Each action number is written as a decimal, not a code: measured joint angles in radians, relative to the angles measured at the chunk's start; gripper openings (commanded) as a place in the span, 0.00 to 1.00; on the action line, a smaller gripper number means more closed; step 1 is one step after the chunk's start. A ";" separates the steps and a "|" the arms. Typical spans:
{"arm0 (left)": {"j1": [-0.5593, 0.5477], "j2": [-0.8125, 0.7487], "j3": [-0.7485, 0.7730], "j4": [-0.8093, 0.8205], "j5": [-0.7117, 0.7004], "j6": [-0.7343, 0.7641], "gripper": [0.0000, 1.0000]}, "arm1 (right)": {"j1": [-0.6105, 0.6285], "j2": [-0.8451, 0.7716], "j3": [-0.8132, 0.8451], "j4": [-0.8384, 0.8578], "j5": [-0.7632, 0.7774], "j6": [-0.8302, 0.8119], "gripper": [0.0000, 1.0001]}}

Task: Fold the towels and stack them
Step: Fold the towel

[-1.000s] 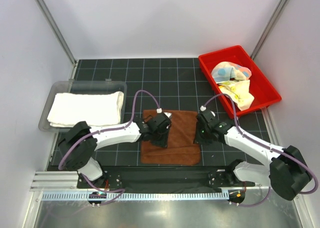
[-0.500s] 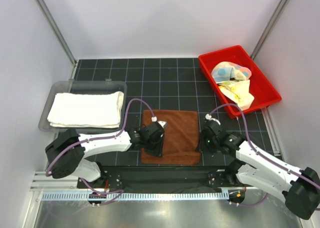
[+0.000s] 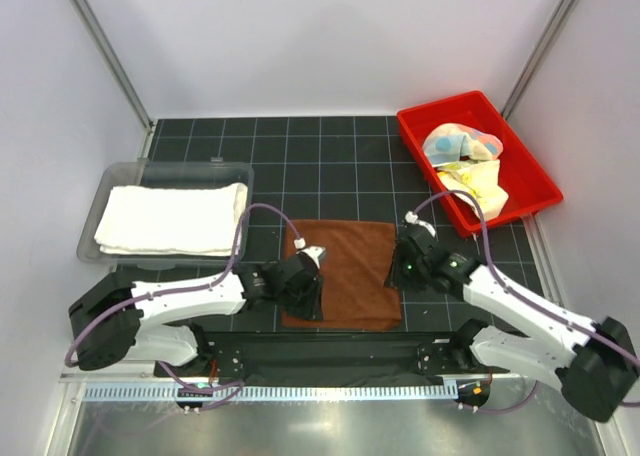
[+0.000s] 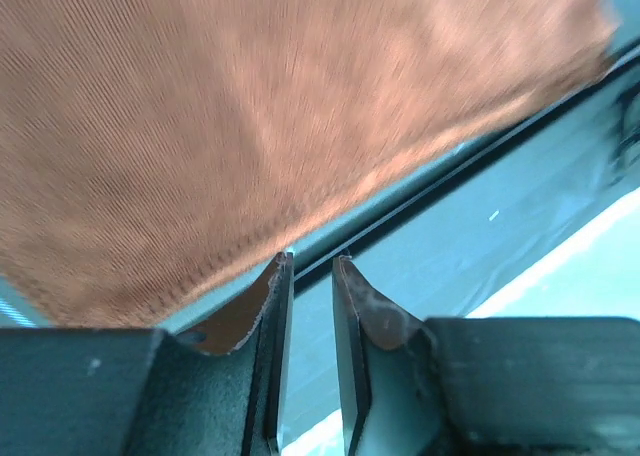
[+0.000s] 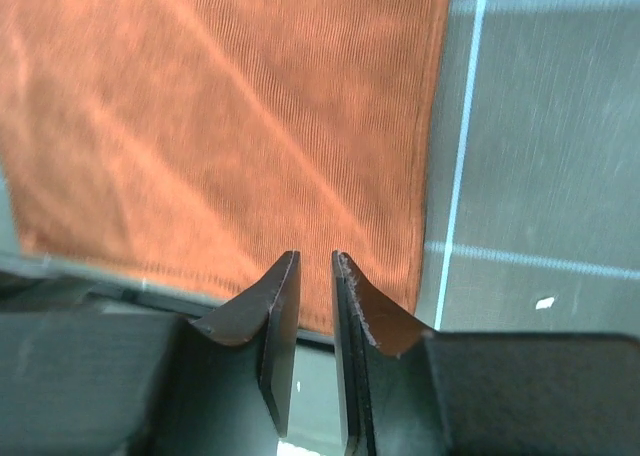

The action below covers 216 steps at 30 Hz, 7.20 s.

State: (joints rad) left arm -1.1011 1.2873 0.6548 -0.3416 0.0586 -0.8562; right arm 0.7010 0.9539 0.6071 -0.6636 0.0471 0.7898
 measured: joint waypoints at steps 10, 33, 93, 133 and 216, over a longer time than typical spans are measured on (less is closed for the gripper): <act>0.381 0.230 0.359 -0.050 -0.039 0.148 0.24 | -0.061 0.547 0.356 0.138 0.225 -0.144 0.24; 0.679 0.824 0.888 -0.164 0.039 0.262 0.23 | -0.270 0.997 0.656 0.380 0.177 -0.318 0.24; 0.565 0.244 0.262 -0.100 0.070 0.253 0.35 | -0.320 0.487 0.193 0.202 -0.130 -0.238 0.22; 0.550 0.322 0.212 -0.042 0.039 0.208 0.00 | -0.321 0.595 0.224 0.195 -0.010 -0.238 0.26; 0.492 0.322 0.229 -0.062 -0.053 0.208 0.32 | -0.321 0.410 0.211 0.133 -0.131 -0.264 0.01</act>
State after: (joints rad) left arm -0.6094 1.6093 0.8837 -0.4038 0.0055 -0.6483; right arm 0.3801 1.3640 0.8185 -0.5308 -0.0841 0.5259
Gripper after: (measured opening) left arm 0.321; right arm 0.048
